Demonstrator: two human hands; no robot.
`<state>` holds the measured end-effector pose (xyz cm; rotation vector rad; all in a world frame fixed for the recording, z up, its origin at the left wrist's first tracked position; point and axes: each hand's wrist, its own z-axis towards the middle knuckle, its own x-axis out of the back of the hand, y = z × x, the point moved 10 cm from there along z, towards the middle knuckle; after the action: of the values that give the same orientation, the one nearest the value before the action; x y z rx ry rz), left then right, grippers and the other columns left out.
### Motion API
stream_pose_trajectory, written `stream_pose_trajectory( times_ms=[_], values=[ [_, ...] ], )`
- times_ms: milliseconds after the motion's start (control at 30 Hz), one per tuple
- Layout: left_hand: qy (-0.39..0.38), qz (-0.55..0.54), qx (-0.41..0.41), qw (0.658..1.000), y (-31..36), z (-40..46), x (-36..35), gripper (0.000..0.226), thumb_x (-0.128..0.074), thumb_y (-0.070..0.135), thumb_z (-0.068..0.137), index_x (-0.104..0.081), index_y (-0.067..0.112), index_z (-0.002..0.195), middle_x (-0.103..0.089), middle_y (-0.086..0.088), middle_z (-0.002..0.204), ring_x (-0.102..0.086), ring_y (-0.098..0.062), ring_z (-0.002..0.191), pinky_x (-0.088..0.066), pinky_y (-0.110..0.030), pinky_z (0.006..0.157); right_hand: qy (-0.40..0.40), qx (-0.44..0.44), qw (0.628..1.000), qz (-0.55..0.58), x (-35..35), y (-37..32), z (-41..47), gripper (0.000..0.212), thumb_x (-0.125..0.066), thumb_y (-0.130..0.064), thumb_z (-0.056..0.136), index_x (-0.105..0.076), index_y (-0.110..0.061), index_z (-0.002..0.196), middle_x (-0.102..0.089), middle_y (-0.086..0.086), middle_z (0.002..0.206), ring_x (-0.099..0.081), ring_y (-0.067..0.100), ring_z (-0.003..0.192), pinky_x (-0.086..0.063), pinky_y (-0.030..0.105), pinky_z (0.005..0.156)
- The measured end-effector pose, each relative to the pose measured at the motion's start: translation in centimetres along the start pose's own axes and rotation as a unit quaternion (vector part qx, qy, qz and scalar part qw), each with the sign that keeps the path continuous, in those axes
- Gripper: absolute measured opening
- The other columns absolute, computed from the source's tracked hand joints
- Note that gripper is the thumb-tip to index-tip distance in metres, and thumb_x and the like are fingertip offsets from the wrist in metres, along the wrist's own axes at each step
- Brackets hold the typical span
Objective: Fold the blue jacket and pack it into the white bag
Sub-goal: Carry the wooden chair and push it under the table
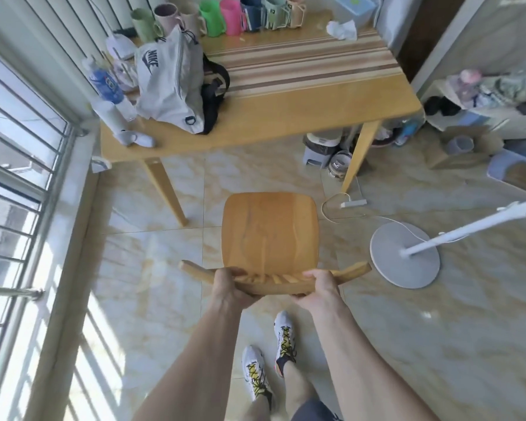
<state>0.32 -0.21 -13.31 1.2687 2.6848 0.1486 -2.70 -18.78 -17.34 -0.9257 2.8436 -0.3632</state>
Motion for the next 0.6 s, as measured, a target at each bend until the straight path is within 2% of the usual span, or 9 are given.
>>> stream_pose_trajectory(
  times_ms=[67,133,200,267,333,467,600],
  values=[
    [0.008,-0.001,-0.006,1.0,0.3,-0.1,0.4,0.036,-0.046,-0.003,0.07,-0.052,0.006,0.104,-0.062,-0.021,0.11,-0.064,-0.04,0.1,-0.053,-0.061,0.093,-0.005,0.009,1.0,-0.001,0.1,-0.4,-0.8,0.033,-0.049,0.01,0.076,-0.055,-0.003,0.106,-0.062,0.028,0.132,-0.063,0.046,0.12,-0.049,0.059,0.1],
    [0.018,-0.008,-0.024,1.0,0.7,0.4,0.8,0.04,-0.045,-0.005,0.069,-0.054,0.006,0.106,-0.064,-0.024,0.116,-0.066,-0.042,0.106,-0.053,-0.065,0.09,-0.018,0.011,1.0,0.015,0.0,-0.4,-1.0,0.031,-0.043,0.015,0.077,-0.054,-0.001,0.101,-0.061,0.029,0.126,-0.061,0.048,0.121,-0.048,0.061,0.103],
    [0.017,0.006,-0.045,0.999,1.3,0.5,0.7,0.045,-0.04,-0.009,0.068,-0.054,0.006,0.109,-0.06,-0.024,0.116,-0.063,-0.043,0.11,-0.052,-0.068,0.09,-0.037,0.024,0.999,0.008,-0.3,-0.9,-1.5,0.029,-0.041,0.016,0.08,-0.053,-0.001,0.1,-0.061,0.027,0.111,-0.061,0.048,0.121,-0.048,0.06,0.104],
    [0.004,0.012,-0.057,0.998,2.2,0.4,-0.3,0.042,-0.039,-0.011,0.069,-0.052,0.002,0.107,-0.055,-0.022,0.111,-0.058,-0.046,0.114,-0.052,-0.07,0.09,-0.059,0.037,0.998,0.0,-1.4,-2.4,-2.0,0.02,-0.045,0.016,0.081,-0.051,-0.002,0.088,-0.056,0.021,0.09,-0.062,0.048,0.112,-0.049,0.062,0.104],
    [-0.009,0.018,-0.063,0.998,3.4,-0.3,-2.0,0.028,-0.038,-0.01,0.076,-0.05,0.001,0.099,-0.05,-0.018,0.102,-0.056,-0.047,0.109,-0.049,-0.074,0.091,-0.065,0.046,0.997,-0.019,-2.7,-4.6,-2.5,0.018,-0.049,0.013,0.081,-0.049,-0.005,0.08,-0.048,0.015,0.081,-0.057,0.044,0.1,-0.049,0.064,0.102],
    [-0.039,-0.003,-0.068,0.997,5.7,-1.4,-6.3,0.02,-0.041,-0.009,0.082,-0.048,0.005,0.094,-0.04,-0.015,0.105,-0.057,-0.048,0.1,-0.042,-0.077,0.099,-0.094,0.058,0.993,-0.029,-5.8,-9.5,-3.4,0.017,-0.05,0.01,0.08,-0.047,-0.006,0.077,-0.043,0.013,0.079,-0.053,0.041,0.096,-0.051,0.066,0.096],
    [-0.063,-0.025,-0.054,0.996,7.0,-1.5,-9.4,0.033,-0.044,-0.01,0.082,-0.052,0.0,0.113,-0.048,-0.02,0.122,-0.059,-0.05,0.113,-0.041,-0.079,0.099,-0.118,0.058,0.99,-0.047,-8.2,-12.7,-3.4,0.015,-0.052,0.009,0.081,-0.049,-0.005,0.083,-0.045,0.016,0.085,-0.053,0.039,0.093,-0.055,0.063,0.087]
  ],
)
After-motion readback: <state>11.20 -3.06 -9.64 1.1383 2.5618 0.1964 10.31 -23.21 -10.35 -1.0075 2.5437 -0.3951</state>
